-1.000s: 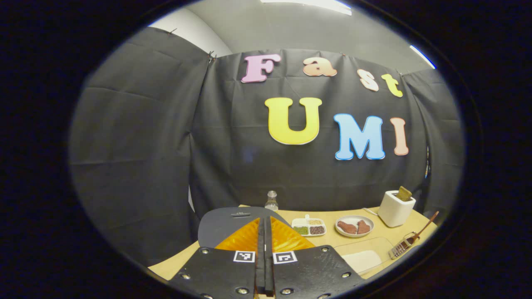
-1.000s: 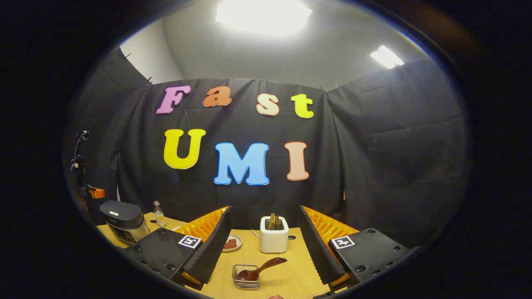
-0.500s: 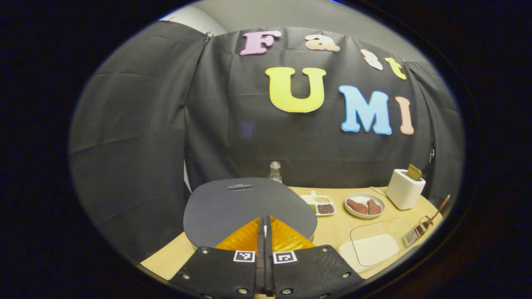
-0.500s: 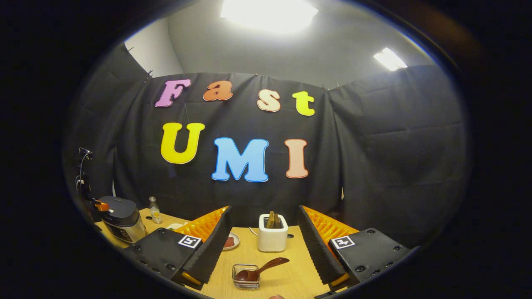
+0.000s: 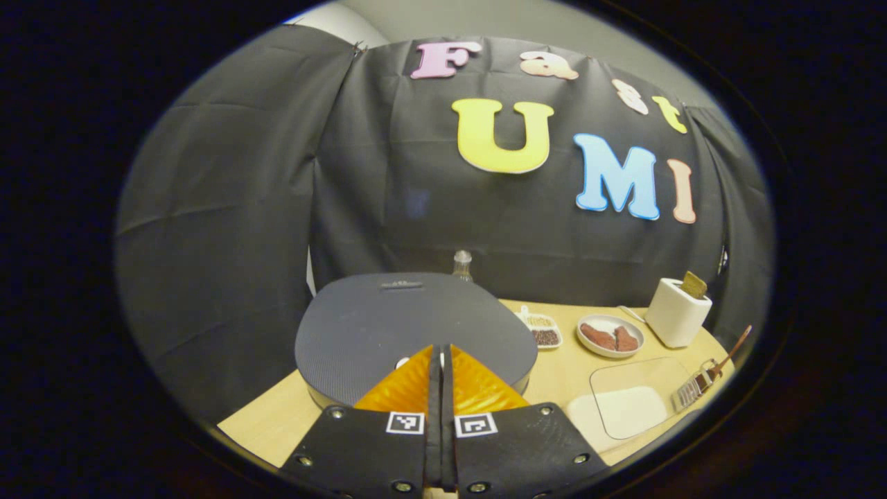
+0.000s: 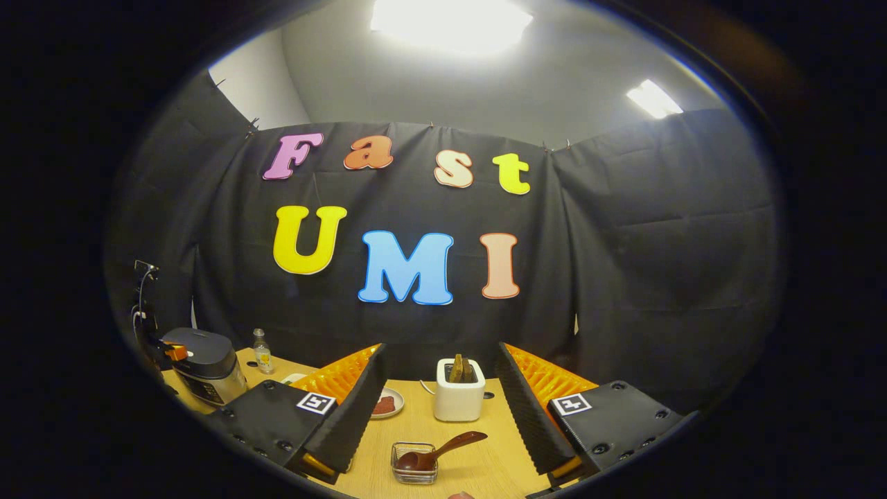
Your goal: Close the left gripper, press the button to open the rice cooker; take a wooden spoon from the chopstick holder with the right hand, scoop a spoonful of rice and pour it into the rice cooker, then put the wooden spoon back into the chopstick holder.
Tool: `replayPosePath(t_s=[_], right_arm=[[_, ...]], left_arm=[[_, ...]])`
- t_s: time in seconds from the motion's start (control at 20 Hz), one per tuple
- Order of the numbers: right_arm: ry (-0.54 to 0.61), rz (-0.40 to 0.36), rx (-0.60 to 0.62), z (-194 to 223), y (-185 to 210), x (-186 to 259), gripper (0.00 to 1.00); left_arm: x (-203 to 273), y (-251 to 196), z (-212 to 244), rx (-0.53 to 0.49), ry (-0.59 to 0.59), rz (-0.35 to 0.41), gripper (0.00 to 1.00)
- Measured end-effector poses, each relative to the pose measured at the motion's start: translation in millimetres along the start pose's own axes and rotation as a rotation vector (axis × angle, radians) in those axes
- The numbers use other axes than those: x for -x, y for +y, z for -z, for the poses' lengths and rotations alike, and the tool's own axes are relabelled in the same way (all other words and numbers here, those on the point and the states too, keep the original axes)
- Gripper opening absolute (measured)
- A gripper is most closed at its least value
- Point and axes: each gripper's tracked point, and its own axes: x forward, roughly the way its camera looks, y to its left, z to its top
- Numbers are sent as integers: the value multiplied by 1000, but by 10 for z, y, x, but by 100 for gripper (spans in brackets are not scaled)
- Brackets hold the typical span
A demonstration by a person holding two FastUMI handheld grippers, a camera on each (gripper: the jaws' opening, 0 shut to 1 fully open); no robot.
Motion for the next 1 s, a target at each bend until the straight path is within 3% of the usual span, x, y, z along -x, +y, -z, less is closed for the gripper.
replayPosePath(t_s=[0.05,0.3,0.6,1.0], right_arm=[[-3,-8,-1,-10,18,-8,97],[-28,-31,-1,-87,27,33,97],[-38,-28,-10,-101,-75,78,96],[-38,-37,-39,-78,-137,113,98]], left_arm=[[9,-5,-19,-14,-3,-4,2],[50,-43,-146,-88,-25,-35,2],[135,-35,-611,-79,-110,-51,0],[692,-74,-1548,-95,-332,-86,1]])
